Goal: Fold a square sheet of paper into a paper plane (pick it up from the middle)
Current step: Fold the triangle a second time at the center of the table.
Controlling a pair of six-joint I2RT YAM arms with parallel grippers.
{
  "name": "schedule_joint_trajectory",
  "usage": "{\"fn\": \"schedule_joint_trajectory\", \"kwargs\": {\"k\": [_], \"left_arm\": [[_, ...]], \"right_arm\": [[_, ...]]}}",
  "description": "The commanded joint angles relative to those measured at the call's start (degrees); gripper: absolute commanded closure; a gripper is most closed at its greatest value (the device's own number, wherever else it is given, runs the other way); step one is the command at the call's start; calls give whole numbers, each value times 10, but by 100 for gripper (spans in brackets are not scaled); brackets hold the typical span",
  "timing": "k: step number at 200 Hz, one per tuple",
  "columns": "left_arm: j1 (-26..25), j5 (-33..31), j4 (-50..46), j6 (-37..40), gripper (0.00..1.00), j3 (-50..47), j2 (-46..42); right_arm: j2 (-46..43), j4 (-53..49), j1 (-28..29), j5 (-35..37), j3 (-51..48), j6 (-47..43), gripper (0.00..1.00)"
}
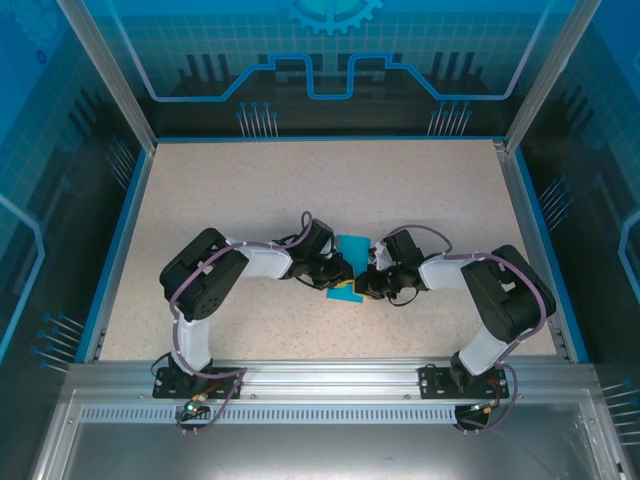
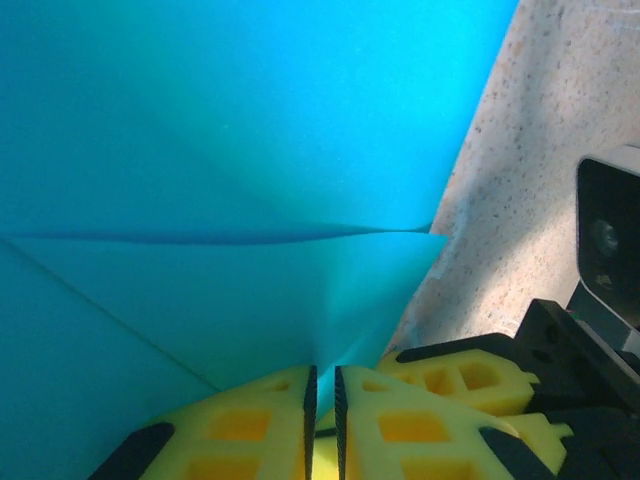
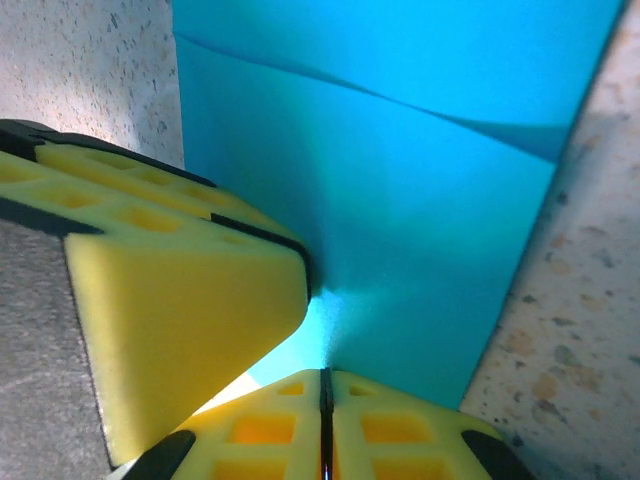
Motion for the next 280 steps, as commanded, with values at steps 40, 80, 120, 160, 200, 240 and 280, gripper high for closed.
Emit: {"fn": "schedule_joint_trajectory", "kwargs": {"k": [40,80,120,160,200,240,280], "left_arm": [[-7,-90,-76,-7,84,6,17],[-2,-134,-129,1,84,34,6],[9,-154,-173,21,84,68,9],[32,-149,-143,27,83,54,5],[57,-143,-129,45,82,55,-1],[74,-134,-119,61,81,59,-1],[80,-114,-107,78,78,69,-17]], "right_arm": [[13,-39,-2,24,-17,1,91],[9,-51,-2,27,-16,-6,91],[5,-53,-2,27,-18,-6,91],[2,-51,-2,27,-21,-6,91],[3,-46,-2,23,-25,-6,91],[9,-36,-2,17,-27,-5,90],[11,-35,-1,13,-24,-5,90]]}}
